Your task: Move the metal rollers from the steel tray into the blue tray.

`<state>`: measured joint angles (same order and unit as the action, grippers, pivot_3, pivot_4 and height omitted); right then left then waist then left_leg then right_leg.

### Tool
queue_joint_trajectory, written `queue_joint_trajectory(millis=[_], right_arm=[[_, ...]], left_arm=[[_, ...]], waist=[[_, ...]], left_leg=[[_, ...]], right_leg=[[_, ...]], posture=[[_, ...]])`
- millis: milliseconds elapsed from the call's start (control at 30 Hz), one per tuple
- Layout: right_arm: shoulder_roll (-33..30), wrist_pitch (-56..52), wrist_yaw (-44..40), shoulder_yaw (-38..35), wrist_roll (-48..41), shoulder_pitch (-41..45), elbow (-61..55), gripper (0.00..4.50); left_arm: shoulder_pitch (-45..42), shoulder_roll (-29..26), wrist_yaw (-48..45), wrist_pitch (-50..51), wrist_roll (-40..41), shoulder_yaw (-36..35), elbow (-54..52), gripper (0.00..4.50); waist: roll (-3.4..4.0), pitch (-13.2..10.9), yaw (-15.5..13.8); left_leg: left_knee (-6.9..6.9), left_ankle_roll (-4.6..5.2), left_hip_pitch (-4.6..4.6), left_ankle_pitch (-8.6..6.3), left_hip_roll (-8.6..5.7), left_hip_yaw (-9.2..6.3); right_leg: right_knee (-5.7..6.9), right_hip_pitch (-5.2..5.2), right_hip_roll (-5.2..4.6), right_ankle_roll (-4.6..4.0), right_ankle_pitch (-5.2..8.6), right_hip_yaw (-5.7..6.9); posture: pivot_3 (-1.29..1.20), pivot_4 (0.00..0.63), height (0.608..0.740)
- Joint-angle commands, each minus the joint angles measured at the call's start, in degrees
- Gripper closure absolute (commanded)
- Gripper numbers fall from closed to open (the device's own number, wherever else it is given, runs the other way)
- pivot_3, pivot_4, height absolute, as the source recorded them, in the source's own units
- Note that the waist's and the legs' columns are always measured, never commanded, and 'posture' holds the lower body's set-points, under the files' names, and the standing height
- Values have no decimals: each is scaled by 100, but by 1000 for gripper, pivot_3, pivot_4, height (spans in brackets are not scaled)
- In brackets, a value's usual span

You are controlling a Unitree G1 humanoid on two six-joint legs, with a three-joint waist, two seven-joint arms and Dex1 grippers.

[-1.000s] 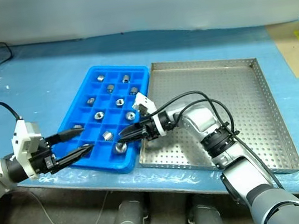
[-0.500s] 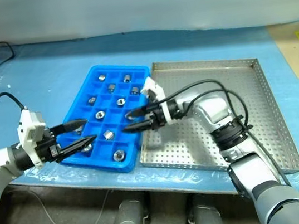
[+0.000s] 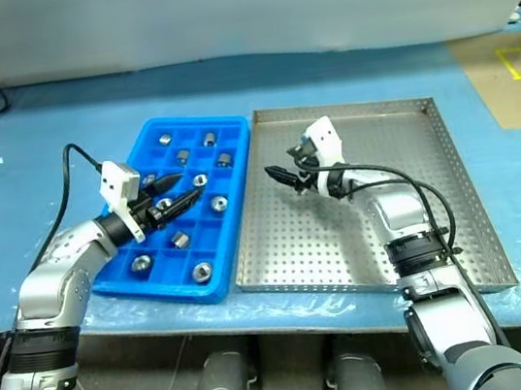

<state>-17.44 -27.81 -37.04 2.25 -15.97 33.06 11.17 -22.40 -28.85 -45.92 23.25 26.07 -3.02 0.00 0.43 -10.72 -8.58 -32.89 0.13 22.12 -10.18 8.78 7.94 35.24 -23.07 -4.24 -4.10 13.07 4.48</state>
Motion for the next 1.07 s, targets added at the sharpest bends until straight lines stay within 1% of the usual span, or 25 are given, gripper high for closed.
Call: queue_joint_trajectory(millis=[33, 133, 300, 400, 700, 1067], right_arm=[[28, 171, 161, -160, -19, 50, -289, 808], [12, 186, 198, -153, -14, 24, -366, 808], [-118, 180, 181, -254, -49, 81, -395, 808], [-196, 204, 152, -296, -34, 165, -334, 808], [-272, 168, -81, -249, -77, 302, -310, 808], [-311, 140, -54, -346, -70, 357, -299, 808]], left_arm=[[-223, -30, -230, -345, -187, 71, 292, 1155], [-396, 50, -356, -528, -223, 75, 590, 1155], [-448, 206, -331, -718, -284, 24, 768, 1155], [-375, 288, -252, -796, -293, -16, 734, 1155], [-76, 418, -22, -838, -259, -104, 486, 1155], [-117, 510, 177, -758, -236, -81, 334, 1155]], waist=[[0, 0, 37], [0, 0, 85], [0, 0, 117], [0, 0, 119], [0, 0, 124], [0, 0, 122]], left_leg=[[0, 4, -1, 2, 0, 2], [0, 5, -3, 2, 1, 4], [-2, 8, 0, 3, 1, 4], [-3, 23, 0, 11, 1, 5], [-5, 27, -1, 11, 3, 6], [-10, 31, 0, 10, 3, 6]], right_leg=[[0, 0, 0, 0, 0, 0], [2, 0, 0, -1, 0, 0], [2, 1, -1, -2, 0, 0], [2, 1, -1, -2, -1, 0], [6, 0, -1, -3, -1, 0], [7, 1, -2, -3, -1, 0]], posture=[[152, 150, 740], [149, 150, 740], [156, 150, 740], [171, 150, 740], [199, 150, 740], [191, 150, 740]])
